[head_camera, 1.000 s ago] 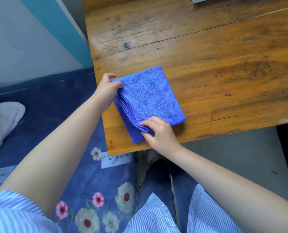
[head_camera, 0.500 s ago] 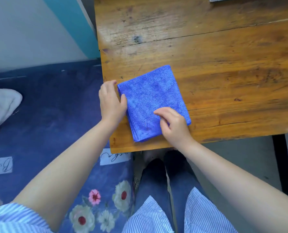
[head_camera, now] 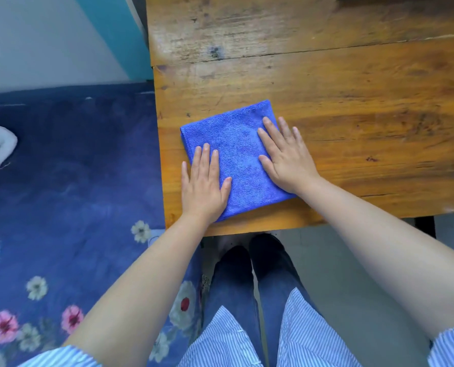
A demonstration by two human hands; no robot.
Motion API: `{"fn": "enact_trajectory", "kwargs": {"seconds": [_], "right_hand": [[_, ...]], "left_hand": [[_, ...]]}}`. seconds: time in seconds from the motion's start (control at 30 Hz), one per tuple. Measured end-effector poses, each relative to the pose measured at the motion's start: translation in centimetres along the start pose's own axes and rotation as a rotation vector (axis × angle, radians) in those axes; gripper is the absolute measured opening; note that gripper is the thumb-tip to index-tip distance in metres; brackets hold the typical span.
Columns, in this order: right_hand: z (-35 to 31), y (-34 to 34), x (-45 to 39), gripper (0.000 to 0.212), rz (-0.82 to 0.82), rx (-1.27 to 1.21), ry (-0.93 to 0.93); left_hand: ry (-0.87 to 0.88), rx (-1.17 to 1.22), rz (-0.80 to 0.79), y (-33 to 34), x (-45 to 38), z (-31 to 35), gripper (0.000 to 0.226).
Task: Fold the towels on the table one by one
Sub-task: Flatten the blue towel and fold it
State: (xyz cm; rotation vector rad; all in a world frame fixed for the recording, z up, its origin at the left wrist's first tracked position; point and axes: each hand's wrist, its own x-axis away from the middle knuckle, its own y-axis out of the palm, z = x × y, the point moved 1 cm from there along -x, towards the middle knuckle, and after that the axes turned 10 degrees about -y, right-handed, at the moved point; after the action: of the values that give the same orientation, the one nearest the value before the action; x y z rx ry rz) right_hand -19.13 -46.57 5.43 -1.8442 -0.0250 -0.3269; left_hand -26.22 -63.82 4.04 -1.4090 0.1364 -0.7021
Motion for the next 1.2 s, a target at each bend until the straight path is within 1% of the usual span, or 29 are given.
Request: {"fn": "enact_trajectory", "kwargs": {"seconds": [0.13, 0.2, 0.23, 0.27, 0.33, 0.4, 0.43, 0.47, 0.5, 0.57, 0.6, 0.73, 0.83, 0.9, 0.93, 1.0, 1.03, 1.1, 1.17, 1.2], "right_hand": [[2.9, 0.3, 3.7, 0.058, -0.081, 0.042, 0.156], [3.6, -0.3, 5.4, 0.054, -0.025, 0.007, 0.22], [3.5, -0.8, 6.1, 0.052, 0.042, -0.013, 0.216], [3.2, -1.2, 6.6, 0.049, 0.112, -0.007, 0.172], [2.0, -1.7, 7.7, 0.045, 0.235, 0.039, 0.002], [0.6, -1.9, 8.2, 0.041, 0.274, 0.057, -0.19], [0.0, -1.9, 8.2, 0.041, 0.265, 0.058, -0.267], [-0.5, -1.9, 8.2, 0.042, 0.241, 0.067, -0.322], [-0.8, -1.9, 8.1, 0.046, 0.204, 0.088, -0.355], [-1.1, -1.9, 7.7, 0.053, 0.15, 0.128, -0.394], [-1.0, -1.9, 7.5, 0.053, 0.143, 0.133, -0.414], [-0.6, -2.1, 6.6, 0.035, 0.134, 0.175, -0.535], [-0.7, -2.2, 6.1, 0.04, 0.137, 0.262, -0.566], [-0.9, -2.3, 5.5, 0.034, 0.147, 0.281, -0.585], [-0.9, -2.5, 5.1, 0.031, 0.16, 0.27, -0.589], [-0.6, -2.9, 4.6, 0.019, 0.166, 0.171, -0.588], [-0.4, -3.2, 4.5, 0.018, 0.159, 0.108, -0.58], [-0.2, -3.9, 4.2, 0.026, 0.126, 0.01, -0.56], [-0.4, -4.7, 3.7, 0.024, 0.091, -0.05, -0.541], [-0.7, -5.5, 3.4, 0.02, 0.071, -0.054, -0.562]], "left_hand": [[0.0, -0.004, -0.04, 0.0, 0.1, 0.0, 0.064], [-0.017, -0.018, -0.059, -0.3, 0.0, 0.0, 0.064], [-0.019, -0.038, -0.06, -0.7, -0.1, 0.1, 0.064], [0.006, -0.062, -0.033, -1.3, 0.1, 0.3, 0.062], [0.149, -0.084, 0.134, -2.5, 0.9, 1.0, 0.052], [0.319, -0.042, 0.286, -2.7, 2.3, 1.3, 0.043], [0.382, -0.013, 0.295, -2.6, 3.0, 1.4, 0.04], [0.417, 0.003, 0.277, -2.5, 3.8, 1.5, 0.036], [0.427, 0.003, 0.239, -2.3, 4.3, 1.6, 0.037], [0.39, -0.039, 0.129, -2.0, 5.0, 1.5, 0.053], [0.372, -0.043, 0.102, -2.0, 5.1, 1.5, 0.058], [0.353, 0.018, 0.097, -1.9, 5.1, 1.1, 0.058], [0.347, 0.046, 0.062, -2.0, 5.1, 1.1, 0.056], [0.337, 0.063, 0.048, -2.1, 5.2, 1.2, 0.055], [0.334, 0.073, 0.055, -2.2, 5.1, 1.2, 0.056], [0.312, 0.078, 0.074, -2.4, 5.2, 1.4, 0.057], [0.296, 0.08, 0.084, -2.4, 5.2, 1.5, 0.058], [0.25, 0.084, 0.104, -2.6, 5.6, 1.6, 0.056], [0.174, 0.07, 0.101, -2.6, 5.8, 1.8, 0.047], [0.112, 0.052, 0.112, -3.2, 6.1, 1.9, 0.043]]}}
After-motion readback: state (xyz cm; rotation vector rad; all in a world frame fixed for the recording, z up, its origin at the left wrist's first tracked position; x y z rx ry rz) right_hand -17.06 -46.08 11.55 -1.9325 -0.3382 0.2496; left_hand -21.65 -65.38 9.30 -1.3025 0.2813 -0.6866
